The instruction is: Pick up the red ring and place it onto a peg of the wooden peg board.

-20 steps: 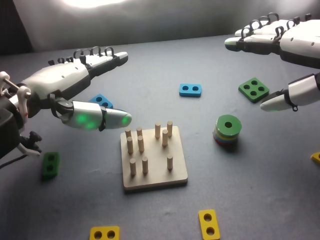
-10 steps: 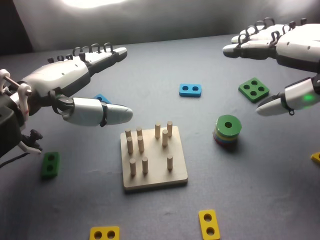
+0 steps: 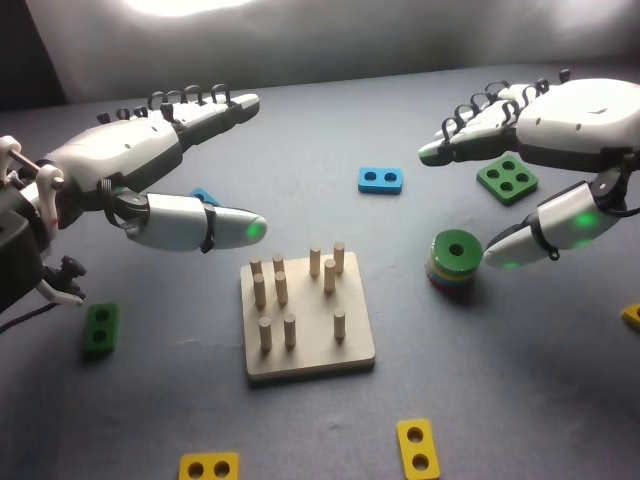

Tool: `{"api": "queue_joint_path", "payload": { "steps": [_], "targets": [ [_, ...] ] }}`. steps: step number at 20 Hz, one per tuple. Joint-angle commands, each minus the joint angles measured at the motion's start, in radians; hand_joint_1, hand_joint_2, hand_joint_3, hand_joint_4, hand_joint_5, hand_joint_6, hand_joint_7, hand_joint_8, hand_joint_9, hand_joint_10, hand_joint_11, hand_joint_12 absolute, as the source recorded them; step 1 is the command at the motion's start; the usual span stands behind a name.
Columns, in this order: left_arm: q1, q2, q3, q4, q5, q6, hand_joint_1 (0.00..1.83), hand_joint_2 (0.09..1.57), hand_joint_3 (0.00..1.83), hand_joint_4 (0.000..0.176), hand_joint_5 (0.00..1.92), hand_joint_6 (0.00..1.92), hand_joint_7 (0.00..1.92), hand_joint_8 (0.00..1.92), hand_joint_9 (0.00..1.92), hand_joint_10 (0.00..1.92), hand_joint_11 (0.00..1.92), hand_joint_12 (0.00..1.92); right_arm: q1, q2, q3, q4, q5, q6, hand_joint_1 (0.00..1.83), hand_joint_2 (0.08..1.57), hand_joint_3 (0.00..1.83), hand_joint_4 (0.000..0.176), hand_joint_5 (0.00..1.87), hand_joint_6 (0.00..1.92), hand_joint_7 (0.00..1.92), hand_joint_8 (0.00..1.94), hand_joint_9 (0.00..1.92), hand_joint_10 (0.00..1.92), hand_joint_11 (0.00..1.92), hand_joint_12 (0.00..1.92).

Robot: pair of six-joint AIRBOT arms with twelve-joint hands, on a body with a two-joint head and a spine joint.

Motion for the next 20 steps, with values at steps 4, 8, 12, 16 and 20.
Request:
{"api": "queue_joint_path", "payload": {
  "steps": [4, 8, 12, 16, 20],
  "targets": [
    [-0.013, -0.002, 0.008, -0.002, -0.113, -0.001, 0.46, 1.00, 0.00, 0.161, 0.03, 0.00, 0.00, 0.00, 0.00, 0.00, 0.00, 0.00, 0.010, -0.022, 0.021, -0.023, 0.071, 0.062, 0.70, 0.96, 0.00, 0.008, 0.28, 0.00, 0.20, 0.00, 0.12, 0.01, 0.00, 0.20],
    [-0.014, -0.002, 0.009, -0.002, -0.112, -0.001, 0.46, 1.00, 0.00, 0.171, 0.03, 0.00, 0.00, 0.00, 0.00, 0.00, 0.00, 0.00, 0.003, -0.026, 0.021, -0.041, 0.067, 0.078, 0.72, 0.96, 0.00, 0.026, 0.30, 0.00, 0.20, 0.00, 0.14, 0.01, 0.00, 0.47],
    [-0.017, -0.003, 0.009, -0.002, -0.113, -0.001, 0.47, 1.00, 0.00, 0.172, 0.03, 0.00, 0.00, 0.00, 0.00, 0.00, 0.00, 0.00, -0.006, -0.031, 0.021, -0.047, 0.062, 0.085, 0.73, 0.94, 0.00, 0.017, 0.34, 0.01, 0.24, 0.00, 0.17, 0.01, 0.00, 0.70],
    [-0.020, -0.003, 0.009, -0.002, -0.114, -0.001, 0.48, 1.02, 0.01, 0.161, 0.03, 0.00, 0.00, 0.00, 0.00, 0.00, 0.00, 0.00, -0.017, -0.036, 0.021, -0.048, 0.061, 0.093, 0.73, 0.93, 0.00, 0.022, 0.34, 0.00, 0.23, 0.00, 0.14, 0.01, 0.00, 0.57],
    [-0.025, -0.003, 0.009, -0.002, -0.115, -0.001, 0.48, 1.01, 0.00, 0.155, 0.03, 0.00, 0.00, 0.00, 0.00, 0.00, 0.00, 0.00, -0.023, -0.045, 0.025, -0.048, 0.053, 0.094, 0.78, 0.95, 0.00, 0.002, 0.34, 0.00, 0.23, 0.00, 0.18, 0.02, 0.00, 0.80]
  ]
}}
